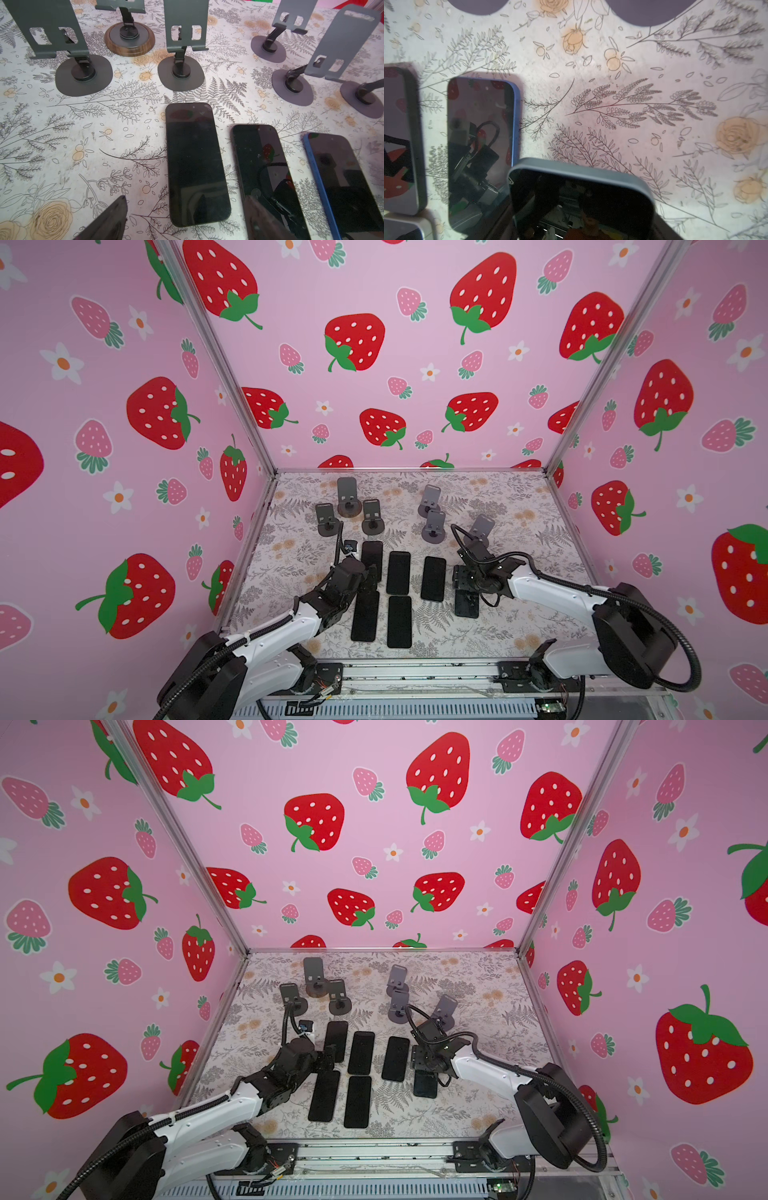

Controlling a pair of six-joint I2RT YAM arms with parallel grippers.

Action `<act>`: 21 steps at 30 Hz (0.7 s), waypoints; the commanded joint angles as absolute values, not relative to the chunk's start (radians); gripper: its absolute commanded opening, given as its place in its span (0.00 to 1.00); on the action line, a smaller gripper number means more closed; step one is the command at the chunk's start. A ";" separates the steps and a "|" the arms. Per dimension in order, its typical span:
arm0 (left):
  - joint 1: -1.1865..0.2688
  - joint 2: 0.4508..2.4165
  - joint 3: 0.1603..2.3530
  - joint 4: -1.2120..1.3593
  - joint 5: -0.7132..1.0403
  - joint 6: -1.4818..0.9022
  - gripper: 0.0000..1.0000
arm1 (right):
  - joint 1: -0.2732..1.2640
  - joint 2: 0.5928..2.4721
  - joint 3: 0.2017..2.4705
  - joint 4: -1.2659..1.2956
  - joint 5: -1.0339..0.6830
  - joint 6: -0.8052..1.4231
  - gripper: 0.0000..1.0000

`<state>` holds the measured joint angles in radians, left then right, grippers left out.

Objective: Remove the phone from the phone stand
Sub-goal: 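Lower the phone flat beside the blue-edged phone and open the right gripper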

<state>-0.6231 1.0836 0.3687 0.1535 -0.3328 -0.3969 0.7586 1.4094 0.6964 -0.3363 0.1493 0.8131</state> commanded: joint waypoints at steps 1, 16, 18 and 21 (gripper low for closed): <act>-0.627 1.068 0.354 0.147 -0.363 -0.403 0.89 | 0.760 1.442 0.687 -0.289 0.157 0.789 0.75; -0.627 1.083 0.358 0.151 -0.363 -0.405 0.89 | 0.756 1.542 0.658 -0.222 0.220 0.757 0.79; -0.627 1.083 0.358 0.153 -0.363 -0.404 0.89 | 0.755 1.542 0.653 -0.211 0.223 0.745 0.79; -0.627 1.090 0.363 0.158 -0.351 -0.402 0.89 | 0.753 1.544 0.654 -0.211 0.234 0.742 0.79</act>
